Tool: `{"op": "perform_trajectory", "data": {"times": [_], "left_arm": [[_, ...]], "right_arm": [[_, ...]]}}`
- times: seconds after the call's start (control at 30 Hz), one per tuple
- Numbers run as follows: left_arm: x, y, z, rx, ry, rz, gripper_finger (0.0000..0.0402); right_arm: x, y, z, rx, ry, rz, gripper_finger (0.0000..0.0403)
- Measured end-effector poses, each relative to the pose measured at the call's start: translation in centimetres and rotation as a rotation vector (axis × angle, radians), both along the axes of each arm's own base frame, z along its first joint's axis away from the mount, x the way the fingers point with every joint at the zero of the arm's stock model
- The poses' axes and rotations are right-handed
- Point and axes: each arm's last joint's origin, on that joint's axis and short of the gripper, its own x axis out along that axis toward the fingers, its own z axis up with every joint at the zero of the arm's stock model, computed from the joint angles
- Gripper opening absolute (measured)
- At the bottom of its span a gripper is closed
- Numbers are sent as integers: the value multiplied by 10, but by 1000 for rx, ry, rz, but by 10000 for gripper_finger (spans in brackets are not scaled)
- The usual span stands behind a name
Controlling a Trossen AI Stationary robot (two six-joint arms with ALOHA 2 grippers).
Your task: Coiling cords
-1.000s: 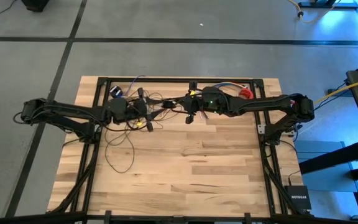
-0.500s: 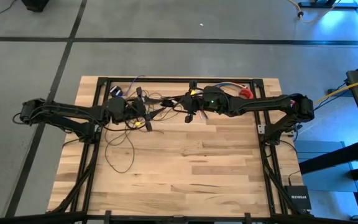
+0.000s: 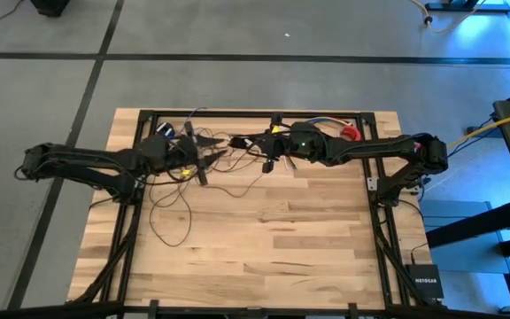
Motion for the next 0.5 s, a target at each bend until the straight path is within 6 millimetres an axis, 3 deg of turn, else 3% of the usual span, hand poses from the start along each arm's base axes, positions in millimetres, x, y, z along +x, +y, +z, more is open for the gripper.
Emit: {"op": "perform_trajectory", "data": {"times": [0.23,0.37,0.5], "left_arm": [[-27,-1,5,-85,43,9,149],[-28,-1,-7,-132,131,15,149],[-20,-2,-32,-166,129,11,149]], "right_arm": [[0,-1,0,-5,0,-48,7],[0,-2,2,-12,-20,-63,4],[-1,-2,2,-21,-18,-84,5]]}}
